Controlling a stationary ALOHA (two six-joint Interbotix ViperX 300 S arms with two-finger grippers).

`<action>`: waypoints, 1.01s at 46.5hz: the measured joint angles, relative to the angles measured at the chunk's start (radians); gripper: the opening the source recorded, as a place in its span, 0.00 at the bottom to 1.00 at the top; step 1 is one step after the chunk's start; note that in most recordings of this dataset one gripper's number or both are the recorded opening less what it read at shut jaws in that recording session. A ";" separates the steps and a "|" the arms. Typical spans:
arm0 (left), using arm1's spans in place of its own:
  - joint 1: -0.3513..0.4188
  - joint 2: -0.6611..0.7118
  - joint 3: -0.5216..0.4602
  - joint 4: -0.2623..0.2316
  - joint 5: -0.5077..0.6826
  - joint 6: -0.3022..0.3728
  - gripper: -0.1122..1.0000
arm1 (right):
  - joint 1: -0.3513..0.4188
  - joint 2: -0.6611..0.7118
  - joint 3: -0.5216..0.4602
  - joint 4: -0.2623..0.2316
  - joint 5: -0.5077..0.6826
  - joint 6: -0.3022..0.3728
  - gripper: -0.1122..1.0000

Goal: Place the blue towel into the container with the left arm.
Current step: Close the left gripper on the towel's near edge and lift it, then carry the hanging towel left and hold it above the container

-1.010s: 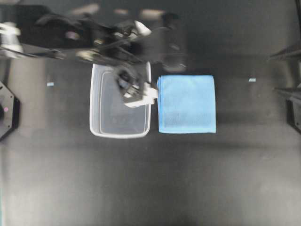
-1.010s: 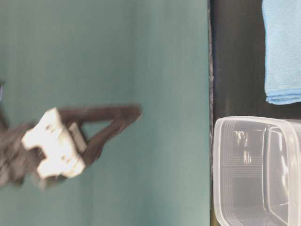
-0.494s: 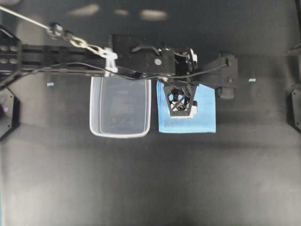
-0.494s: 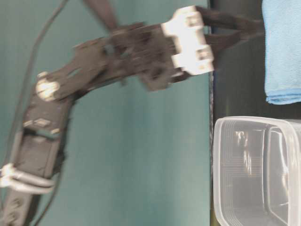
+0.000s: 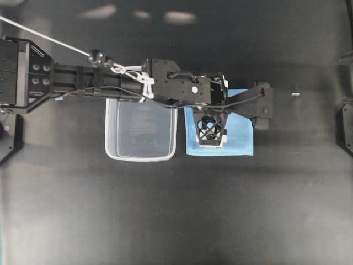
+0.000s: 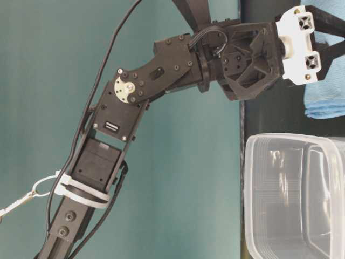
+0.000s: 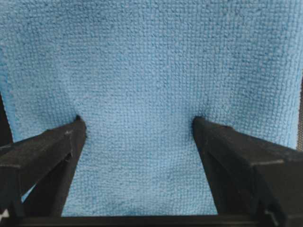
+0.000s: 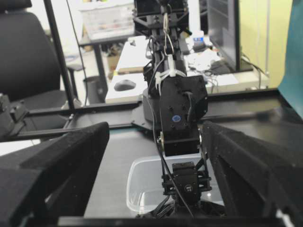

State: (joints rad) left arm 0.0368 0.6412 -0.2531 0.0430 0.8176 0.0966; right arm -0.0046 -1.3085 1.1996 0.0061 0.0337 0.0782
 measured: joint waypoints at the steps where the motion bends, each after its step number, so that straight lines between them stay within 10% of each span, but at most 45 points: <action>1: 0.000 -0.002 0.003 0.000 -0.002 -0.003 0.88 | 0.000 0.000 0.000 0.000 -0.002 -0.002 0.79; 7: 0.000 -0.006 0.026 -0.002 -0.009 -0.008 0.76 | 0.000 0.000 0.000 0.000 0.000 -0.002 0.79; 19: -0.012 -0.028 0.034 0.000 0.003 0.009 0.16 | 0.000 0.000 0.002 0.000 -0.002 -0.002 0.79; 47: -0.003 -0.425 0.023 0.000 0.296 0.005 0.15 | -0.002 -0.002 0.002 0.000 -0.002 -0.003 0.79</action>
State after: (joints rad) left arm 0.0337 0.2163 -0.2301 0.0430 1.1137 0.1012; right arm -0.0061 -1.3100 1.2011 0.0061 0.0322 0.0752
